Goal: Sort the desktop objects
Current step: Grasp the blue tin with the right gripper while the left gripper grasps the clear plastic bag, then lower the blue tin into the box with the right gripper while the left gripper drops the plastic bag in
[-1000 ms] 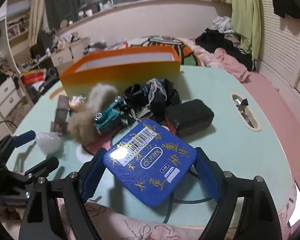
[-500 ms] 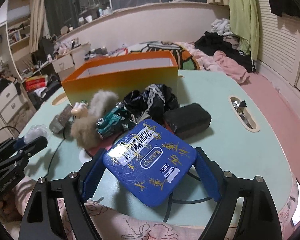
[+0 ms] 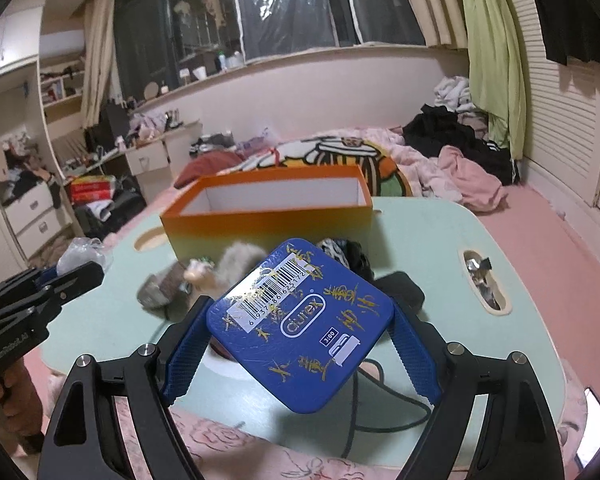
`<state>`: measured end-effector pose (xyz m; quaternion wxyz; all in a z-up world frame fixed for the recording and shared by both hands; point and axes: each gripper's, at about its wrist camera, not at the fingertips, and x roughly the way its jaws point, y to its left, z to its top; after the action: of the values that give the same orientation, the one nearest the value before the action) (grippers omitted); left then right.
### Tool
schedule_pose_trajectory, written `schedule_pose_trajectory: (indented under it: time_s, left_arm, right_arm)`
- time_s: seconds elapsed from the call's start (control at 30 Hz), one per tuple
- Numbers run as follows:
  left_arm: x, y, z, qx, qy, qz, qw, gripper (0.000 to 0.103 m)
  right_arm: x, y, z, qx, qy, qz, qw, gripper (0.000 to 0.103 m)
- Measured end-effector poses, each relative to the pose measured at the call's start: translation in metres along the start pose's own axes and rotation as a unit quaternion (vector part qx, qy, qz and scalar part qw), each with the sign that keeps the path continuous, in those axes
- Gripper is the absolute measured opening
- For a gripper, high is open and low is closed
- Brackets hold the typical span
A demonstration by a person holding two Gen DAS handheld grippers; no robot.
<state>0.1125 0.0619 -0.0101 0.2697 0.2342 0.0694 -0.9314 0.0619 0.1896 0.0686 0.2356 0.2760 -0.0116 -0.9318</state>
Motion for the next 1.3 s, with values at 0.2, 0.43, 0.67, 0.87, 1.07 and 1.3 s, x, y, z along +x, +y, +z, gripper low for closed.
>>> schedule_pose_trajectory:
  time_s: [0.2, 0.43, 0.67, 0.87, 1.07, 1.3]
  left_arm:
    - [0.001, 0.005, 0.014, 0.0, -0.012, -0.001, 0.9999, 0.031]
    - [0.003, 0.003, 0.029, 0.0, -0.036, -0.003, 0.9994, 0.031]
    - [0.011, 0.007, 0.04, -0.01, -0.041, 0.0, 0.9991, 0.031]
    - [0.017, 0.009, 0.058, -0.01, -0.061, 0.008, 0.9981, 0.031]
    - [0.041, 0.019, 0.091, -0.033, -0.071, 0.004, 0.9969, 0.031]
    - [0.107, 0.03, 0.124, -0.066, -0.032, 0.018, 0.9971, 0.031]
  right_arm:
    - [0.001, 0.005, 0.023, 0.001, -0.015, 0.015, 1.0, 0.086]
    - [-0.001, 0.012, 0.059, -0.001, -0.056, 0.015, 0.998, 0.086]
    - [0.0, 0.021, 0.077, -0.016, -0.073, 0.009, 0.997, 0.086]
    - [0.017, 0.023, 0.092, -0.022, -0.069, 0.006, 0.997, 0.086]
    - [0.048, 0.018, 0.126, -0.005, -0.062, -0.005, 0.998, 0.086]
    - [0.117, 0.007, 0.161, 0.015, -0.025, -0.028, 0.999, 0.086]
